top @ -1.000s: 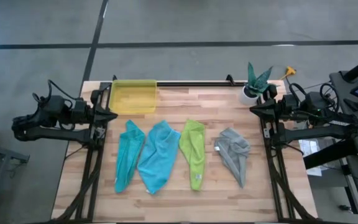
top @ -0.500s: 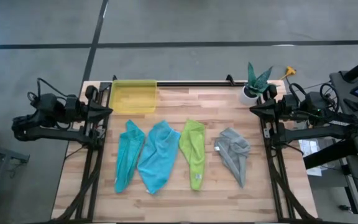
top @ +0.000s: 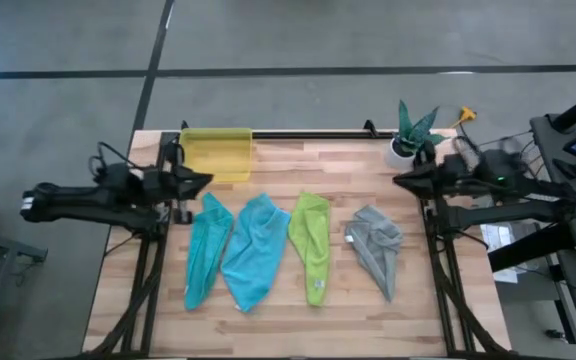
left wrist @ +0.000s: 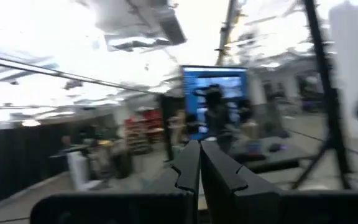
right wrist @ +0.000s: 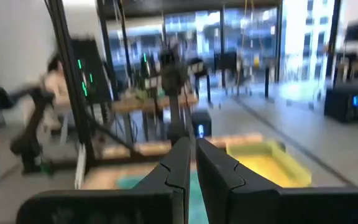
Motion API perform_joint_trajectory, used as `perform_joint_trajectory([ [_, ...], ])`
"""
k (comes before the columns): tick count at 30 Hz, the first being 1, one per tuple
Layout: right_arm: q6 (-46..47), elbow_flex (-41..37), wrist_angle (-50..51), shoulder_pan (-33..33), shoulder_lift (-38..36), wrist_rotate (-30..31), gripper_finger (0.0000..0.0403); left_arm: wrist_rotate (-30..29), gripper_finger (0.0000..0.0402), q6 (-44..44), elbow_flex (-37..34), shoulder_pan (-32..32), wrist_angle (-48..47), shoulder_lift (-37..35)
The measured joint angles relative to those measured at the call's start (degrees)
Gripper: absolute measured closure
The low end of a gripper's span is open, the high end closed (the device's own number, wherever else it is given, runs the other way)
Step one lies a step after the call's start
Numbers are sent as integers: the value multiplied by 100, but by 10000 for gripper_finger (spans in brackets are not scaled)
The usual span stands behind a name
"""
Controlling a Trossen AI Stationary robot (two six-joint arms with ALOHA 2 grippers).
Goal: Roll microfiber towels into tight, uniform cylinder then place into a basket
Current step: Roll the right light blue towel
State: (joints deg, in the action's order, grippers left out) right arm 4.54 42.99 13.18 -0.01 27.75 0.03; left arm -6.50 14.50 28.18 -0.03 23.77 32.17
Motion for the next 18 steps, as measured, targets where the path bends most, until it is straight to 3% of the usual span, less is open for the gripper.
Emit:
perform_joint_trajectory([
  [7,-313,-917,-1135,0,921,6,380,-508,402,-250,-1085,25,2028,1205],
  [12,-151,-1215,-2405,-2,1872,151,380,-701,402,-656,-1322,41,3163,1909],
  [18,242,-1127,-3244,-2,3087,151,380,-733,402,-1251,-1292,31,3069,2541],
])
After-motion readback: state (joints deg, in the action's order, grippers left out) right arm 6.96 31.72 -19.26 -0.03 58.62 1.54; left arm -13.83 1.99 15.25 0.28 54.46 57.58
